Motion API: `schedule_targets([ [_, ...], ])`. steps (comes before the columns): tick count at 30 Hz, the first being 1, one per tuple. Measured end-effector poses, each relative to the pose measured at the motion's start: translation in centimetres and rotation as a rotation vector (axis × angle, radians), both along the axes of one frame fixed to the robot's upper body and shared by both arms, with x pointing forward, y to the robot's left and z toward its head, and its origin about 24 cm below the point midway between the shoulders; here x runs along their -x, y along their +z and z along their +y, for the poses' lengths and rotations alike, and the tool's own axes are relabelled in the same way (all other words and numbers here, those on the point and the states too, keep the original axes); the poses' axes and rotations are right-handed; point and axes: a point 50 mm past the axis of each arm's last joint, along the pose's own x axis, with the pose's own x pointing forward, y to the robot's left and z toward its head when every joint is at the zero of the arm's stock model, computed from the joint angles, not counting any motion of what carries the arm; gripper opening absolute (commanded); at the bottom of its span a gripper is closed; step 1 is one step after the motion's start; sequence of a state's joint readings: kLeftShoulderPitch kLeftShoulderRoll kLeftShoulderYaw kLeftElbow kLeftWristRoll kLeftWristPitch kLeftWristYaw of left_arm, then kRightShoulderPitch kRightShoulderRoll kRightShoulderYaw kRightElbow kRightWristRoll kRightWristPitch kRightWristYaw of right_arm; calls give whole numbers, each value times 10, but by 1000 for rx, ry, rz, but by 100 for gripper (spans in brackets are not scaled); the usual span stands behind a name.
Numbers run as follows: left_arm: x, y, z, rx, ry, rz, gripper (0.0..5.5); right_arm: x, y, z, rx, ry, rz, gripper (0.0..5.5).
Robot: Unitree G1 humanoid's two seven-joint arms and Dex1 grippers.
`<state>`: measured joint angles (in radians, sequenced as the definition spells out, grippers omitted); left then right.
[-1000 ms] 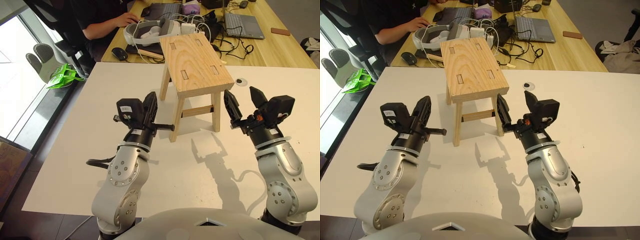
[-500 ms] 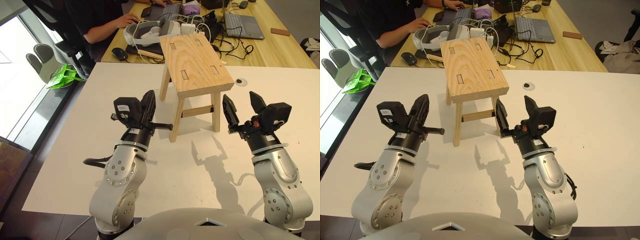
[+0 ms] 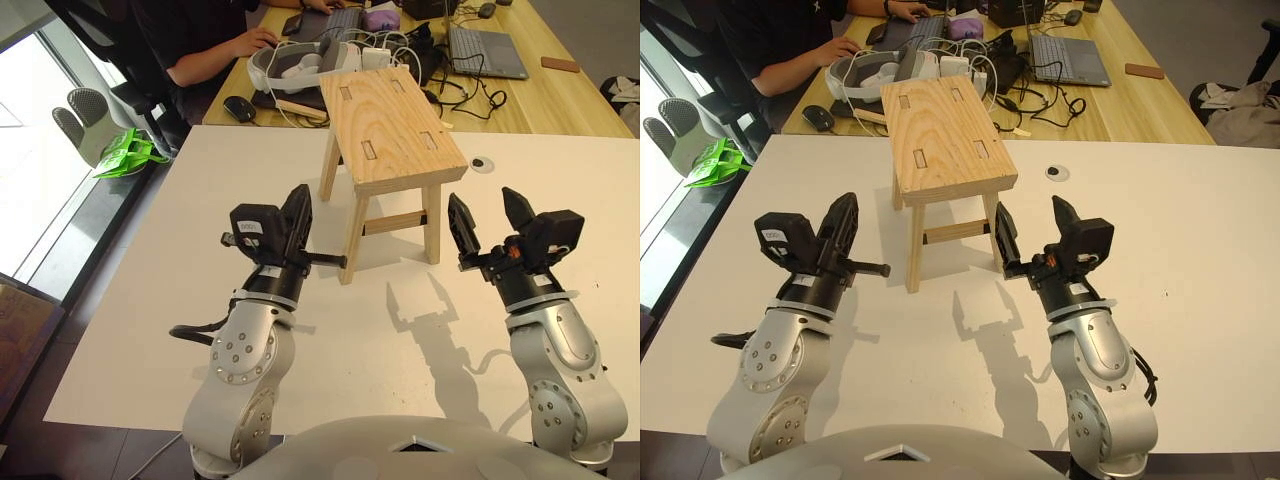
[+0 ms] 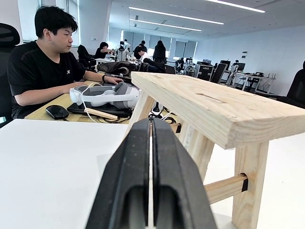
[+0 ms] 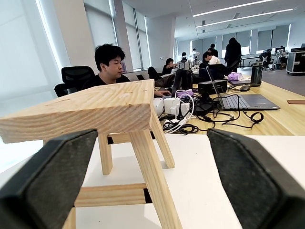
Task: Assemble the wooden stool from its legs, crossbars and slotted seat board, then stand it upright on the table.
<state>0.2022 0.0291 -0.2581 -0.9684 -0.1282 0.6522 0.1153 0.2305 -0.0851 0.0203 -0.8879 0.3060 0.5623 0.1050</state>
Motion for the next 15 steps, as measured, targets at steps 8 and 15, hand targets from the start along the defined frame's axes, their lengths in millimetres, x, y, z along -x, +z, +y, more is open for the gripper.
schedule_targets([
  [8,9,-20,0,1,103,87,5,5,-13,-2,9,-28,60,425],
  [15,16,-23,-7,35,-6,37,5,9,-16,-4,-1,-54,61,425],
])
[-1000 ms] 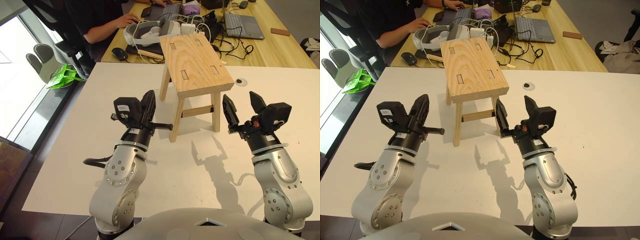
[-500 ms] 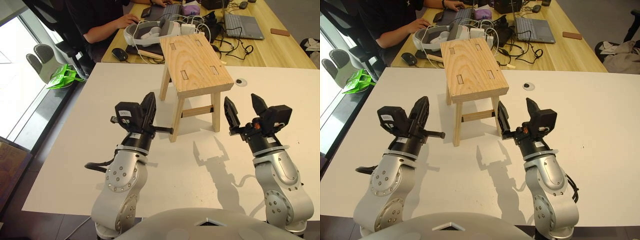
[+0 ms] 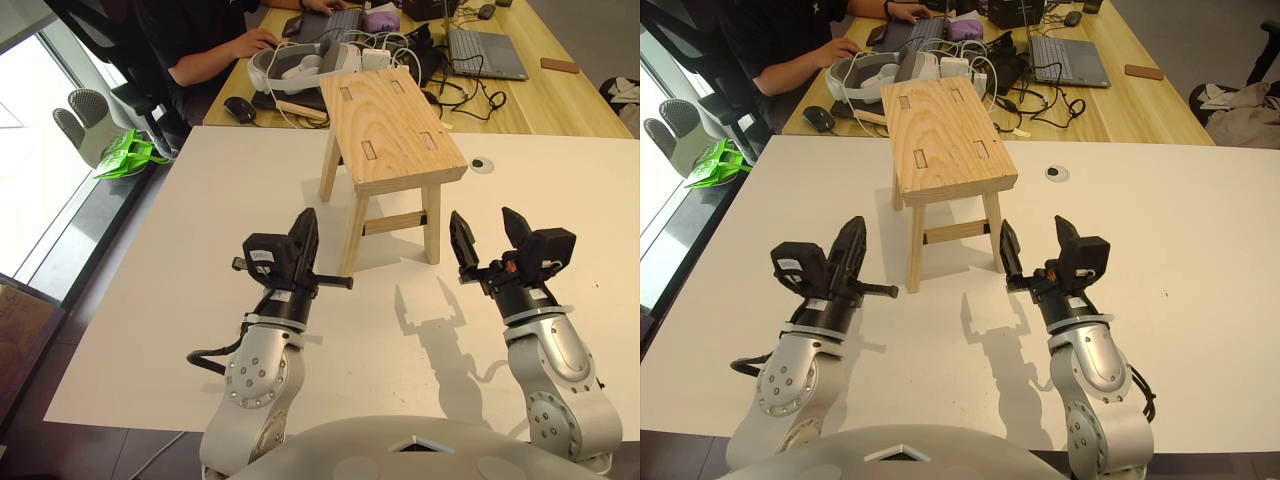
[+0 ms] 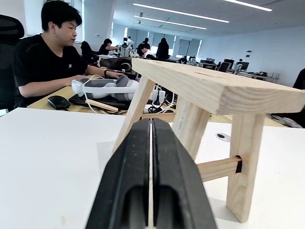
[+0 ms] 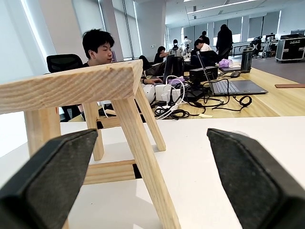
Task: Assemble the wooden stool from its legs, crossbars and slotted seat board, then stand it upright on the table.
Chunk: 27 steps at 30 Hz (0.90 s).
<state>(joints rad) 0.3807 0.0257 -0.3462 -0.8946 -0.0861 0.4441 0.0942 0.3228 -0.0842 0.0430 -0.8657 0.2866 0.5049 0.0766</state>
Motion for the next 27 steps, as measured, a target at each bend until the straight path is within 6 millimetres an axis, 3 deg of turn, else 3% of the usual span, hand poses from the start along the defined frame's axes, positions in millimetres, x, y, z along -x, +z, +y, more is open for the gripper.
schedule_targets([
  [3,-1,-10,8,29,35,28,5,2,-4,0,-7,-5,20,425],
  [8,-7,-23,18,-87,30,-44,5,-4,-5,-5,58,36,-22,425],
  [12,-16,-47,17,-70,33,15,5,-7,-16,-16,8,-5,15,425],
  [27,-19,-58,19,33,27,36,5,-5,-28,-15,-29,-17,36,425],
])
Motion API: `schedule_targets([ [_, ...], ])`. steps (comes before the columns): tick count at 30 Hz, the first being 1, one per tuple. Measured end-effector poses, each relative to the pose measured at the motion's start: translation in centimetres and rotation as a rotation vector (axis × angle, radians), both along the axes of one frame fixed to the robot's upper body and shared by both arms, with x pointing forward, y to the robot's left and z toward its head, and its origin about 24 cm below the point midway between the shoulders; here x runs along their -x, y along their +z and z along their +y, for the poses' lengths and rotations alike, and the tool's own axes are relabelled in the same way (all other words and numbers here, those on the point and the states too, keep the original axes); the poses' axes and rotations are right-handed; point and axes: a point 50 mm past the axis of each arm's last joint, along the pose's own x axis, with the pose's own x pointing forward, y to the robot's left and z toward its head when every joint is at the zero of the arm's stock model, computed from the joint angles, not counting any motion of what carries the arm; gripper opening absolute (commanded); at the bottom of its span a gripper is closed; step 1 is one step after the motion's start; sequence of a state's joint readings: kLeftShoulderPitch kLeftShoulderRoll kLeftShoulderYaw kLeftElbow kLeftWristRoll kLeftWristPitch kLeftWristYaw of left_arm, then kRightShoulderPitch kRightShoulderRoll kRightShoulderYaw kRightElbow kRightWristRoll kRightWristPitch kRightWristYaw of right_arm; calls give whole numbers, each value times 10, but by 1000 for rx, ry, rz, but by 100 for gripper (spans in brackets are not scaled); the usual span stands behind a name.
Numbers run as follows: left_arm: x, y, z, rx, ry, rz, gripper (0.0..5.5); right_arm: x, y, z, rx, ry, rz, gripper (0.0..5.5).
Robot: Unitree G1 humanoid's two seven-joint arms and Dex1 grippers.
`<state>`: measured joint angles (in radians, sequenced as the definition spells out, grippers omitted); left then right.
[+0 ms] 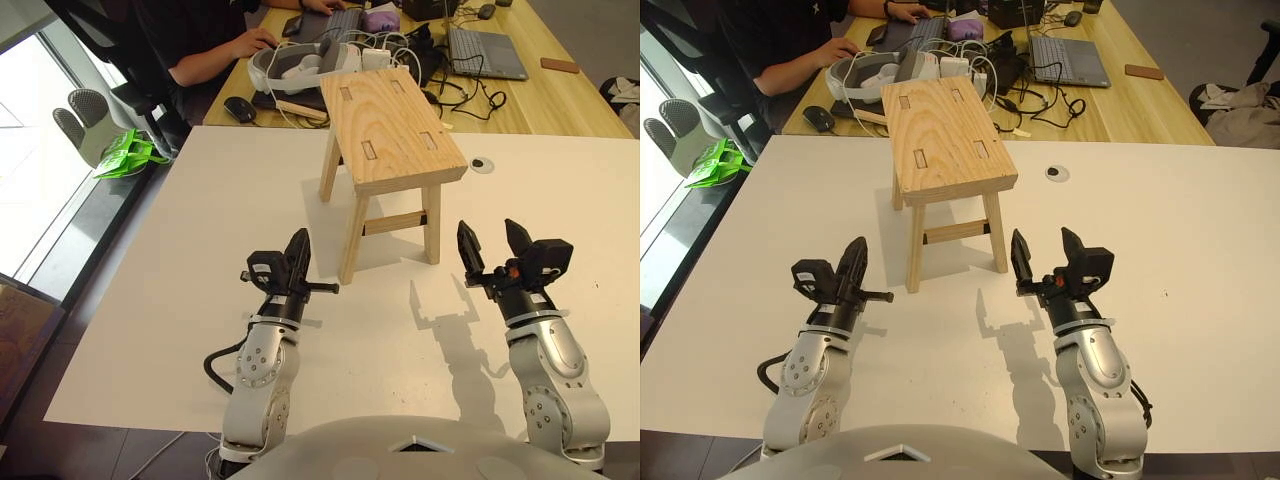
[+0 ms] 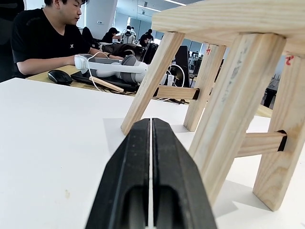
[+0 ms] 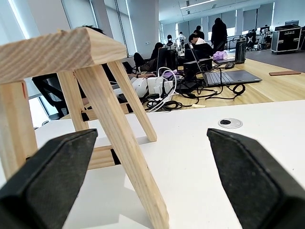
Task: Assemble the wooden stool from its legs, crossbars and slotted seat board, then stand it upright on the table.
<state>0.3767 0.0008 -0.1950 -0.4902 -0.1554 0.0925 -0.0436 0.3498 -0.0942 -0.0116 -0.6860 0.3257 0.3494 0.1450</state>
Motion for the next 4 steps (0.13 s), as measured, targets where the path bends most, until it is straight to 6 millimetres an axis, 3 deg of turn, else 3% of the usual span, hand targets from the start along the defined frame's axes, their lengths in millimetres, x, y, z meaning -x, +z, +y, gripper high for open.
schedule_targets([
  [4,2,0,-2,13,-29,-9,5,1,-1,2,-3,9,-3,425],
])
